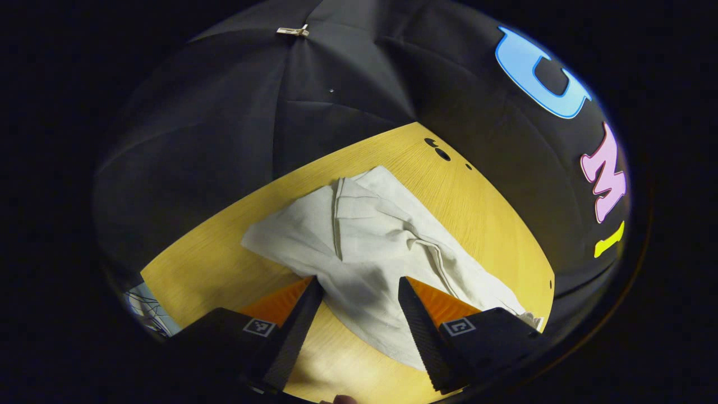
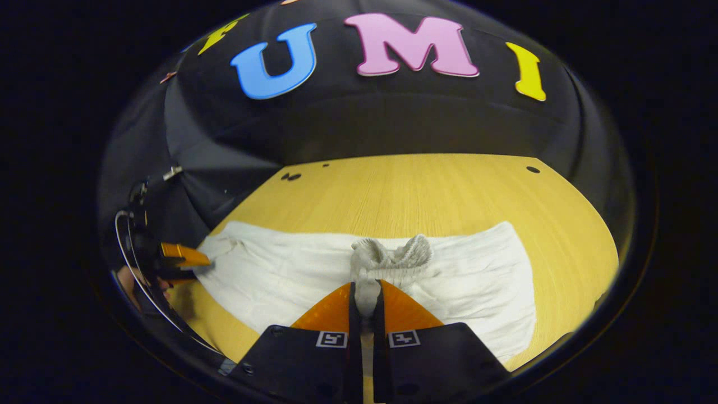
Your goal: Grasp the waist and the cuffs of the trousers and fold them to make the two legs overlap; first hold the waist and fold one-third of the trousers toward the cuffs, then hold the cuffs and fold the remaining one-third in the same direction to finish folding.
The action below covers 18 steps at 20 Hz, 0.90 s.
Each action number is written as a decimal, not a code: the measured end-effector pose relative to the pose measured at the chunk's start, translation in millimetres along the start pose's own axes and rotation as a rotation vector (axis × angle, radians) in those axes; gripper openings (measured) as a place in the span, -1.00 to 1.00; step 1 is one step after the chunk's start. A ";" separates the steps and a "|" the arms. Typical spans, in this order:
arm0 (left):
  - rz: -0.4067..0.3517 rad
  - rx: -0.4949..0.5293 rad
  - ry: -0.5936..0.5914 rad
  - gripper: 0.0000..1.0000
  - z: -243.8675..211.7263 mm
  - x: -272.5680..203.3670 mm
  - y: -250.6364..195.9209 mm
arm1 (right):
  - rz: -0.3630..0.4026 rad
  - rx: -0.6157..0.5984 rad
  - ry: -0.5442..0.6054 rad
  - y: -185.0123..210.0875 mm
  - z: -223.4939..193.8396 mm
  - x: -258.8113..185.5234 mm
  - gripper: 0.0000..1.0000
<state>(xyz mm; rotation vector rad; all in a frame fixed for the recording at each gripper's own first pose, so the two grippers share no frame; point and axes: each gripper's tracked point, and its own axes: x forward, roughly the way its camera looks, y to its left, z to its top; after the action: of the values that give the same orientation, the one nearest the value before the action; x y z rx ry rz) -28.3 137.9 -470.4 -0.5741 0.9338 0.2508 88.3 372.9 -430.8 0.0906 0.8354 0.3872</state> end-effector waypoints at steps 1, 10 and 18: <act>0.011 0.003 -0.001 0.84 1.2 1.5 0.8 | 0.017 -0.040 0.036 6.4 -10.2 1.9 -0.74; 0.014 -0.138 -0.023 -0.20 6.8 8.2 14.0 | 0.193 0.027 0.006 40.2 6.6 -17.4 0.72; -0.122 -0.235 0.012 -0.88 11.3 11.6 9.4 | -0.019 0.051 0.147 -32.8 -38.3 4.8 0.75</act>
<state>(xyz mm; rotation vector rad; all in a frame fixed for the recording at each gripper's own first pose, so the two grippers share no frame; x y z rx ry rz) -18.0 151.5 -478.0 -0.8474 0.8833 0.2490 72.8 341.5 -467.4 0.1022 0.9912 0.3576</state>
